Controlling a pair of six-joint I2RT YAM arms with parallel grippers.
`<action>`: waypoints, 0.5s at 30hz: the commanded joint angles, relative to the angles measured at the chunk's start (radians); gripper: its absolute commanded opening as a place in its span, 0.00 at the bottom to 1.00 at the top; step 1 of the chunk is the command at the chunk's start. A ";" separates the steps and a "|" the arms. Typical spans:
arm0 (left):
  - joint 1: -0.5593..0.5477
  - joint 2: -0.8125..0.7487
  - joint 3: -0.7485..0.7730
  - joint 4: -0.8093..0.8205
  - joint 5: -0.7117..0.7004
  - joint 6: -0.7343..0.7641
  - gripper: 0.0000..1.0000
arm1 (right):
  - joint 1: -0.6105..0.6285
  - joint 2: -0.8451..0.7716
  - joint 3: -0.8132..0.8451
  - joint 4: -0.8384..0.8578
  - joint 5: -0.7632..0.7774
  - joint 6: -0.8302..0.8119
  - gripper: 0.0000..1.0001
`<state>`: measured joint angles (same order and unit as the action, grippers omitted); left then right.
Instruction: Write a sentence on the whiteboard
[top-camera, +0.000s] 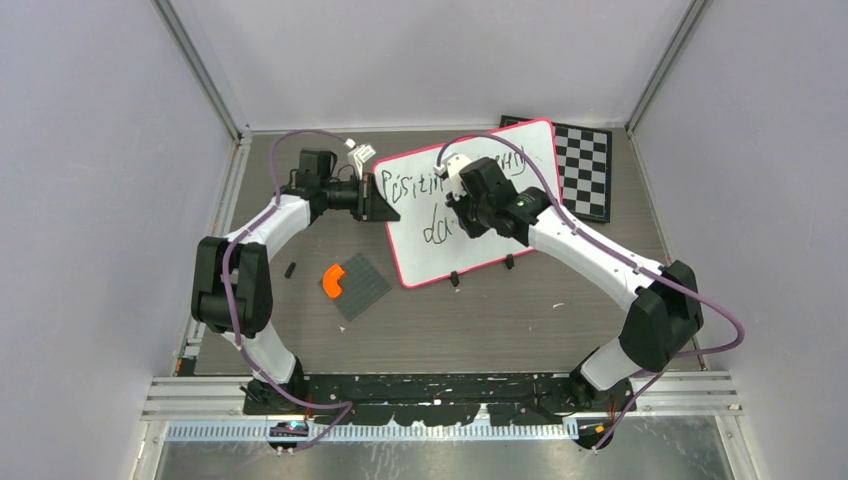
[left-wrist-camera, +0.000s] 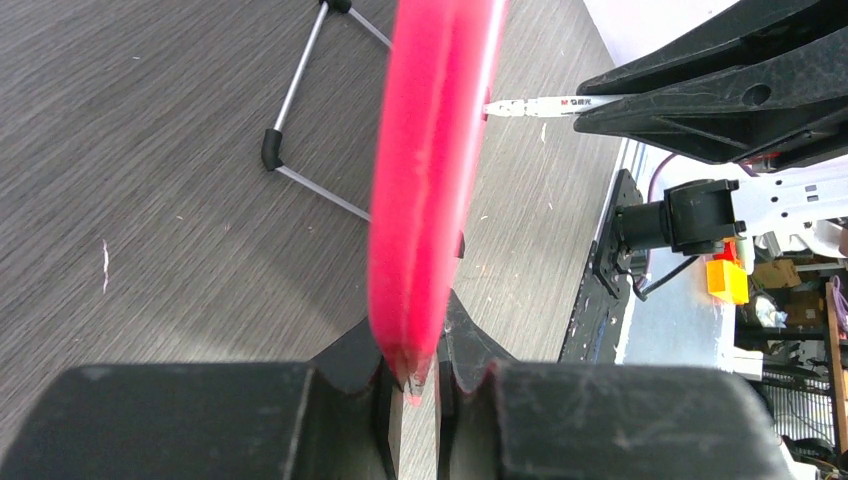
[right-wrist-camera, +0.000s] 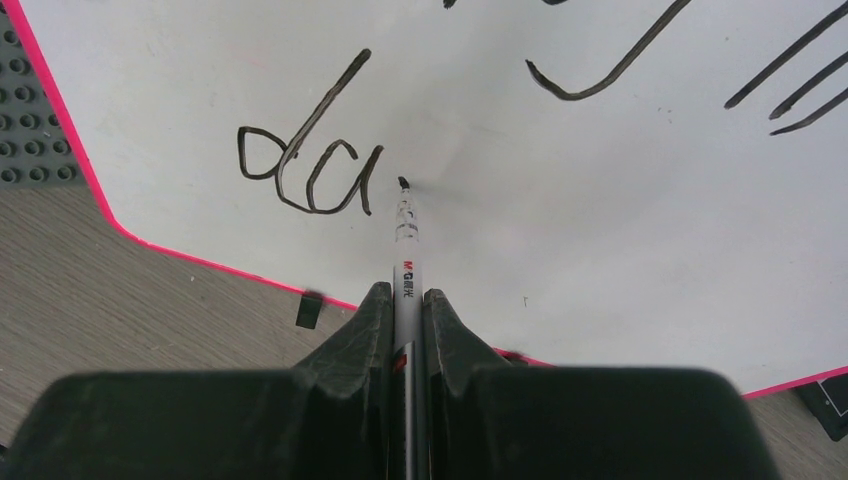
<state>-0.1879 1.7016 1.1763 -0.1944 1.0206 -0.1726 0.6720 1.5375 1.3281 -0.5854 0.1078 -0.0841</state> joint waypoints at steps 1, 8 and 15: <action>-0.005 -0.005 0.034 -0.011 -0.045 0.015 0.00 | -0.006 -0.042 -0.045 0.039 0.038 0.002 0.00; -0.005 -0.004 0.034 -0.007 -0.045 0.009 0.00 | -0.006 -0.050 -0.049 0.023 0.034 -0.008 0.00; -0.005 -0.008 0.036 -0.007 -0.048 0.008 0.00 | -0.036 -0.023 0.038 0.024 0.062 -0.029 0.00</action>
<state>-0.1879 1.7016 1.1763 -0.1951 1.0206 -0.1722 0.6628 1.5162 1.2839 -0.6018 0.1257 -0.0959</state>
